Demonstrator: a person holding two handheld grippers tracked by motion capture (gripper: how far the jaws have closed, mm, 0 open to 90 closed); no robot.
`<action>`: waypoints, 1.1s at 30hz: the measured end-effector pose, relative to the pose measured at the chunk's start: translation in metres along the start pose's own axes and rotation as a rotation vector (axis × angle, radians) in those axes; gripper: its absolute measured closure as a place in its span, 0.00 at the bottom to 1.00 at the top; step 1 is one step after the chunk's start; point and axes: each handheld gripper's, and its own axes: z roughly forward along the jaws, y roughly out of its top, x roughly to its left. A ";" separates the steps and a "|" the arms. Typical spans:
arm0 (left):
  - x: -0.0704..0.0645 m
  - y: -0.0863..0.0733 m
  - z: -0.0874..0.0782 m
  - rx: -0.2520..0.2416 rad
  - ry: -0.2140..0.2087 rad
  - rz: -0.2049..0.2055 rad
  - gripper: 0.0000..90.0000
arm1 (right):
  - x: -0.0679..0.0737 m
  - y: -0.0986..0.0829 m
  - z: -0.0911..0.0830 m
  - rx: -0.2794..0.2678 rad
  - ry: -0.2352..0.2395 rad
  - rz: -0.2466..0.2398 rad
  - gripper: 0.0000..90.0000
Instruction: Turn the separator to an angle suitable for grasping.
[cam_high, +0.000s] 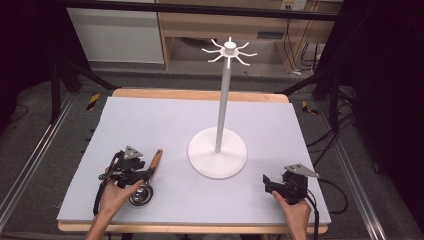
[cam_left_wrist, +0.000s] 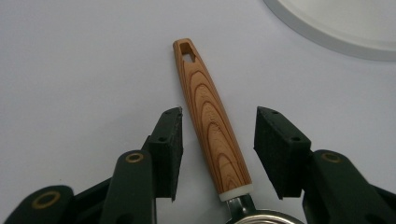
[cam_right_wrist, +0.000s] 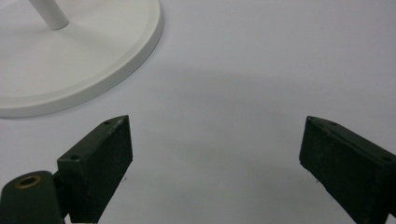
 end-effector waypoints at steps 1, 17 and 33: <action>-0.001 0.000 0.001 0.005 -0.001 0.002 0.58 | 0.000 0.000 0.000 0.000 0.000 0.000 0.11; -0.002 -0.005 0.017 0.076 0.007 -0.011 0.66 | -0.001 0.000 0.001 0.007 0.000 -0.007 0.11; -0.012 -0.006 0.016 0.096 -0.009 0.015 0.72 | -0.001 0.000 0.000 0.011 0.001 0.004 0.11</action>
